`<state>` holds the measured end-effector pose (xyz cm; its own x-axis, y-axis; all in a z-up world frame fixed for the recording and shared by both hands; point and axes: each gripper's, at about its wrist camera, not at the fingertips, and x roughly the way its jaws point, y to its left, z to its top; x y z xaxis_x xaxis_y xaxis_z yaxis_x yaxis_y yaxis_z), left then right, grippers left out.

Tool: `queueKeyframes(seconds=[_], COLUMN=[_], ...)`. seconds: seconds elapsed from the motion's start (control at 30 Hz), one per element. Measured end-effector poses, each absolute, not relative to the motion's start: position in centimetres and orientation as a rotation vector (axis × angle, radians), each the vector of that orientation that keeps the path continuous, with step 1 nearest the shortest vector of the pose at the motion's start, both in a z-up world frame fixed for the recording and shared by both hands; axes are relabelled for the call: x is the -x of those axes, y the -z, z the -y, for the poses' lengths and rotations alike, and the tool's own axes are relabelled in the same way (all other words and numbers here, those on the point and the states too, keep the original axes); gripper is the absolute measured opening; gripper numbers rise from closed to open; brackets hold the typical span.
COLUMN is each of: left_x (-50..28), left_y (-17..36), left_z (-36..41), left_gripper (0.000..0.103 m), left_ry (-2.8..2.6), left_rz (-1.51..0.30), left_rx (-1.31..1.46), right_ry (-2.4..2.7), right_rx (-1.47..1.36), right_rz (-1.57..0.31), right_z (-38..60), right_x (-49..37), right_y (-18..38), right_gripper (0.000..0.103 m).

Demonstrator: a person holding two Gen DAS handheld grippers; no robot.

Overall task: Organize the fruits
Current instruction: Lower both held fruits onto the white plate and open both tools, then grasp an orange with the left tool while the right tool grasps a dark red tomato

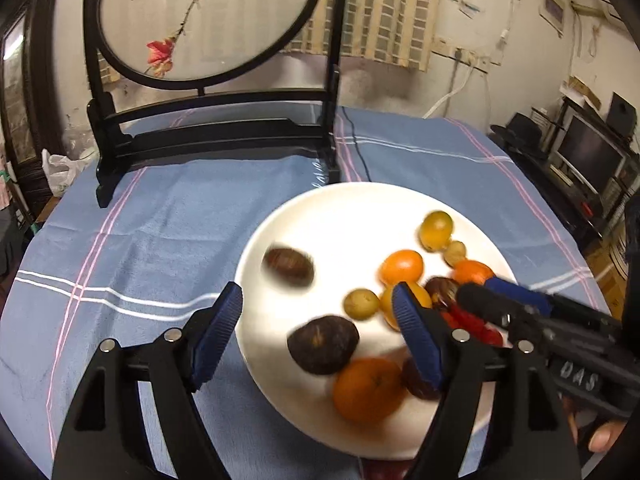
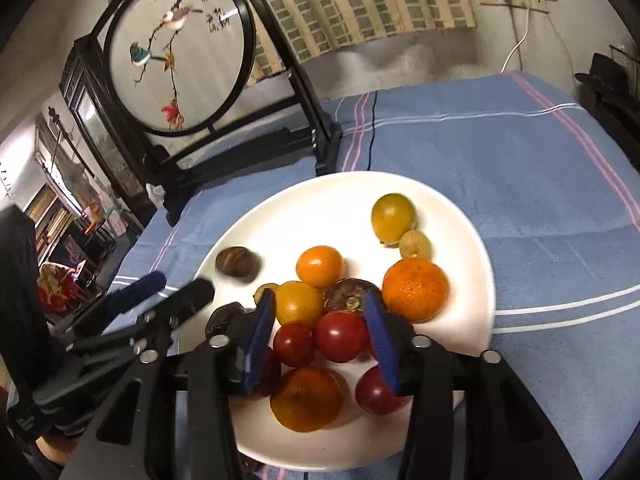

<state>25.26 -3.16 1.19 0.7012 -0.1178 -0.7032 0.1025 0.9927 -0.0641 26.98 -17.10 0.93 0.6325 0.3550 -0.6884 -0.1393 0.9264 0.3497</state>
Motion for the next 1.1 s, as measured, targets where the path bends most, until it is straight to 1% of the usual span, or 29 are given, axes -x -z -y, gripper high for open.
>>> queueKeyframes(seconds=[0.07, 0.13, 0.2, 0.37, 0.43, 0.67, 0.87, 0.9, 0.93, 0.97, 1.0, 1.03, 1.1], left_x=[-24.2, -23.0, -21.7, -18.5, -17.1, -14.1, -13.4, -13.5, -13.5, -13.5, -13.5, -13.5, -13.2], left_y=[-1.6, -2.0, -2.2, -1.7, -1.0, 2.5, 4.5, 4.6, 4.8, 4.9, 5.0, 5.1, 5.1], left_z=[3.1, 3.0, 2.9, 3.3, 3.6, 5.3, 6.4, 6.6, 7.0, 7.2, 7.6, 7.8, 8.0], left_gripper=[0.076, 0.084, 0.085, 0.086, 0.09, 0.09, 0.09, 0.082, 0.077, 0.064, 0.045, 0.039, 0.039], left_ry=[0.116, 0.117, 0.123, 0.161, 0.167, 0.18, 0.177, 0.174, 0.197, 0.217, 0.261, 0.285, 0.274], left_rz=[-0.766, -0.753, -0.749, -0.769, -0.774, -0.889, -0.956, -0.959, -0.957, -0.959, -0.97, -0.984, -0.966], left_rx=[0.01, 0.013, 0.017, 0.008, 0.012, -0.03, -0.053, -0.069, -0.081, -0.084, -0.085, -0.082, -0.105], right_ry=[-0.287, -0.294, -0.289, -0.257, -0.234, -0.234, -0.29, -0.292, -0.294, -0.292, -0.287, -0.284, -0.283], right_rx=[-0.274, -0.277, -0.263, -0.205, -0.195, -0.241, -0.207, -0.203, -0.2, -0.197, -0.194, -0.193, -0.19], right_rz=[-0.835, -0.829, -0.821, -0.828, -0.826, -0.822, -0.842, -0.845, -0.849, -0.849, -0.848, -0.849, -0.854], right_z=[17.5, 17.9, 18.4, 18.8, 18.9, 19.4, 18.8, 18.7, 18.7, 18.7, 18.7, 18.8, 18.8], right_x=[-26.1, -25.2, -23.8, -20.8, -20.1, -18.4, -18.0, -18.0, -18.1, -18.0, -18.0, -18.0, -18.1], right_y=[-1.4, -1.7, -1.9, -1.8, -1.7, -0.4, 0.0, 0.1, 0.1, 0.1, 0.2, 0.2, 0.3], right_gripper=[0.051, 0.054, 0.056, 0.057, 0.061, 0.063, 0.063, 0.063, 0.063, 0.063, 0.063, 0.063, 0.063])
